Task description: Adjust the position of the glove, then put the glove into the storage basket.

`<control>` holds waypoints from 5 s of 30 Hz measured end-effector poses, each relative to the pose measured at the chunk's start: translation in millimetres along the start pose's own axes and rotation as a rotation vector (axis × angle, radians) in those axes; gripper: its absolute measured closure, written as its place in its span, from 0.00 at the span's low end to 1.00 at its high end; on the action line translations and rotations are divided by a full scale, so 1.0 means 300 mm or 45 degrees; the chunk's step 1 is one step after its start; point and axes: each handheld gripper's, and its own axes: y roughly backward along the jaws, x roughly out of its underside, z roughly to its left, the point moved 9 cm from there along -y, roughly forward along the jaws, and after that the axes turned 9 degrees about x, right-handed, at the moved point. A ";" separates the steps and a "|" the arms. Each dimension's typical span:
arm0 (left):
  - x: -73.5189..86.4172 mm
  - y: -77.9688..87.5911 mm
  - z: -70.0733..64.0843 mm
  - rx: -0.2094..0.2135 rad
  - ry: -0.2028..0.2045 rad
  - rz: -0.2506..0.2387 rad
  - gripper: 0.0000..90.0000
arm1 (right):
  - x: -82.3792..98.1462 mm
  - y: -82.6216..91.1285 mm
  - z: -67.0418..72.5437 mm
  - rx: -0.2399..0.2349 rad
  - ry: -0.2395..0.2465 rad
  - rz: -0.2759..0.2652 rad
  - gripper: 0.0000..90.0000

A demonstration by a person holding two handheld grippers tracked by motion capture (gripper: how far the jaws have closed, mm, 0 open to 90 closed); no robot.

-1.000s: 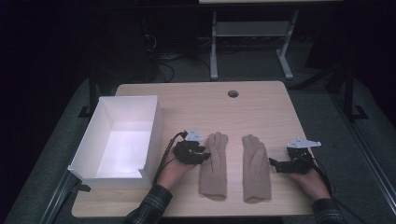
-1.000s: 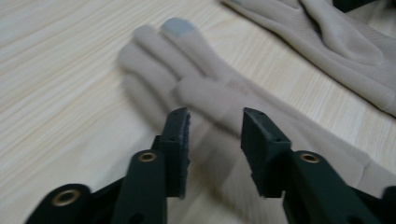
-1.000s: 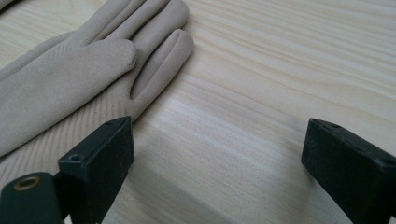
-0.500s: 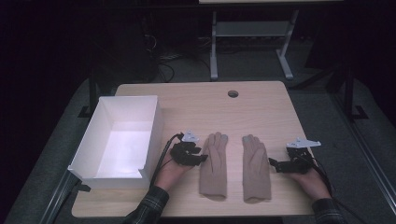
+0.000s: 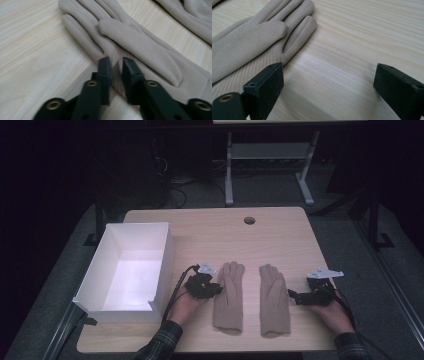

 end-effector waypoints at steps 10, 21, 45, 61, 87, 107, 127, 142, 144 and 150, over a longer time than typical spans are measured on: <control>-0.040 0.030 -0.010 0.062 0.067 -0.089 0.98 | 0.000 0.054 0.019 -0.109 0.071 0.028 0.51; -0.060 0.067 -0.020 0.126 0.093 -0.147 0.98 | 0.060 0.126 0.094 -0.317 0.228 0.078 1.00; -0.162 0.026 -0.049 0.212 0.077 -0.195 0.98 | -0.033 0.066 0.255 -0.485 0.288 0.019 1.00; -0.248 -0.008 -0.045 0.226 0.068 -0.220 0.98 | -0.081 0.025 0.331 -0.519 0.333 -0.005 1.00; -0.314 -0.106 -0.188 0.340 -0.007 -0.213 0.97 | -0.082 0.023 0.345 -0.536 0.321 -0.004 1.00; -0.327 -0.209 -0.261 0.369 -0.035 -0.202 0.85 | -0.074 0.032 0.329 -0.531 0.316 0.007 1.00; -0.197 -0.281 -0.341 0.339 -0.103 -0.045 0.99 | -0.068 0.012 0.087 -0.143 0.099 -0.067 0.27; -0.082 -0.145 -0.249 0.244 -0.114 0.011 0.99 | -0.051 -0.031 0.068 -0.039 0.099 -0.050 0.15; -0.070 -0.126 -0.232 0.234 -0.104 0.014 0.99 | -0.052 -0.033 0.065 -0.031 0.096 -0.047 0.12; -0.046 -0.082 -0.207 0.182 -0.173 0.083 0.99 | -0.050 -0.036 0.068 -0.077 0.085 -0.027 0.12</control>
